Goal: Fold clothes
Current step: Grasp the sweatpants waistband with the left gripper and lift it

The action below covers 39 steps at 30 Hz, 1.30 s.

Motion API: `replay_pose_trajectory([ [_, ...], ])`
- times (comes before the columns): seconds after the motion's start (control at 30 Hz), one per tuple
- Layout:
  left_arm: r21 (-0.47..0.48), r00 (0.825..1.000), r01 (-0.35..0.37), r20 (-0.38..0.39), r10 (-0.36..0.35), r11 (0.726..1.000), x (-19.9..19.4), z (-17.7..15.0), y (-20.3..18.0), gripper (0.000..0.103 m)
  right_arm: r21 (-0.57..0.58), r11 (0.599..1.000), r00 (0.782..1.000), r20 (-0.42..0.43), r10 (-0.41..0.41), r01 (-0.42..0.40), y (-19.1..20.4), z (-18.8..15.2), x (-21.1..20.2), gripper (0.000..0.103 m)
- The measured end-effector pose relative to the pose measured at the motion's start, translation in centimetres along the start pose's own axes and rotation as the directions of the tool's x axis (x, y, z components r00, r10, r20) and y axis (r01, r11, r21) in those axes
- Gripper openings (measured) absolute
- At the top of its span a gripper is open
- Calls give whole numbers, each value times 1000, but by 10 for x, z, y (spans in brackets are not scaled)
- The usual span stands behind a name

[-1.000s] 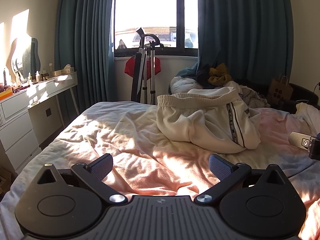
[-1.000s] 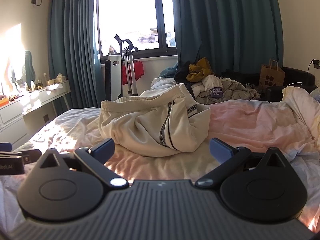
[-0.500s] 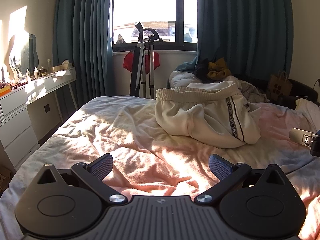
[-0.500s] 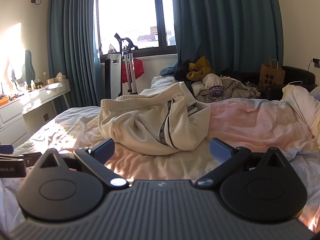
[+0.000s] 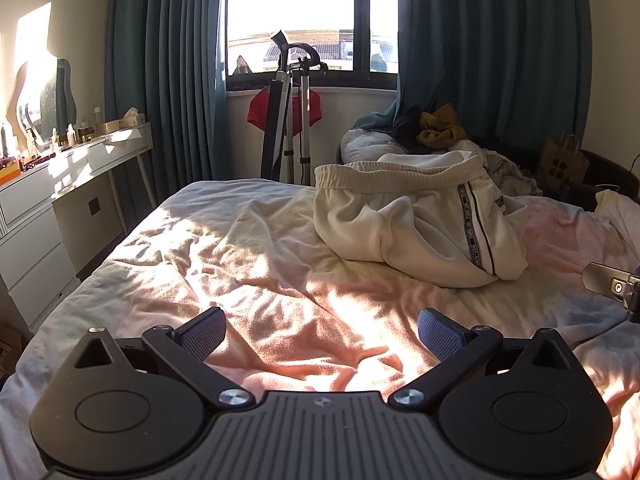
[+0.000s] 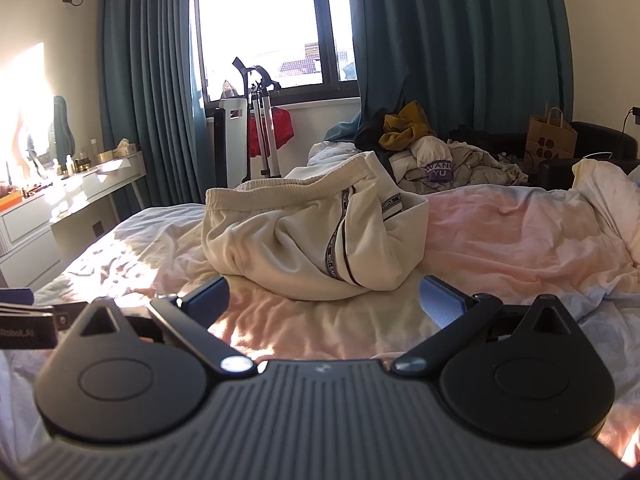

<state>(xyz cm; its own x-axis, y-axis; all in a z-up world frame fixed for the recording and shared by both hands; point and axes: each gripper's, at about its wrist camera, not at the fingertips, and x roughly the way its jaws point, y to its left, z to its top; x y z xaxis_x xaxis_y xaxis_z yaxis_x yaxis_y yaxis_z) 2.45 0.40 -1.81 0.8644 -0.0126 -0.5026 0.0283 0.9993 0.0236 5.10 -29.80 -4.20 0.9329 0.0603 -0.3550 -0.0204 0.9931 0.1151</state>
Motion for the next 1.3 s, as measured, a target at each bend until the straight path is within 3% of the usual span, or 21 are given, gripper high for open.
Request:
replay_pose_trajectory([
  [0.17,21,999,-42,7,41,999,20,26,-1,103,7,1000,1000,-18,-8,8,-3,-2,7,103],
  [0.37,23,999,-38,-14,39,999,75,75,-8,103,-11,999,999,-34,-33,33,-9,-5,20,103],
  [0.67,-95,996,-7,-94,-2,995,223,153,-19,102,4,999,997,-61,-40,40,-25,-9,52,103],
  [0.9,-232,991,-86,-123,59,969,331,201,-7,95,26,999,993,-113,-20,23,-34,-21,88,103],
  [1.03,-266,979,-133,-183,85,955,374,212,1,84,51,999,989,-147,-3,11,-41,-26,107,103],
  [1.17,-306,964,-141,-258,60,942,400,206,13,71,94,996,988,-155,19,-5,-48,-28,114,103],
  [1.23,-329,957,-138,-287,40,934,404,199,19,39,103,995,988,-153,20,-4,-50,-29,115,103],
  [1.3,-361,957,-105,-290,-5,927,399,192,23,26,107,994,989,-149,23,-7,-51,-29,115,103],
])
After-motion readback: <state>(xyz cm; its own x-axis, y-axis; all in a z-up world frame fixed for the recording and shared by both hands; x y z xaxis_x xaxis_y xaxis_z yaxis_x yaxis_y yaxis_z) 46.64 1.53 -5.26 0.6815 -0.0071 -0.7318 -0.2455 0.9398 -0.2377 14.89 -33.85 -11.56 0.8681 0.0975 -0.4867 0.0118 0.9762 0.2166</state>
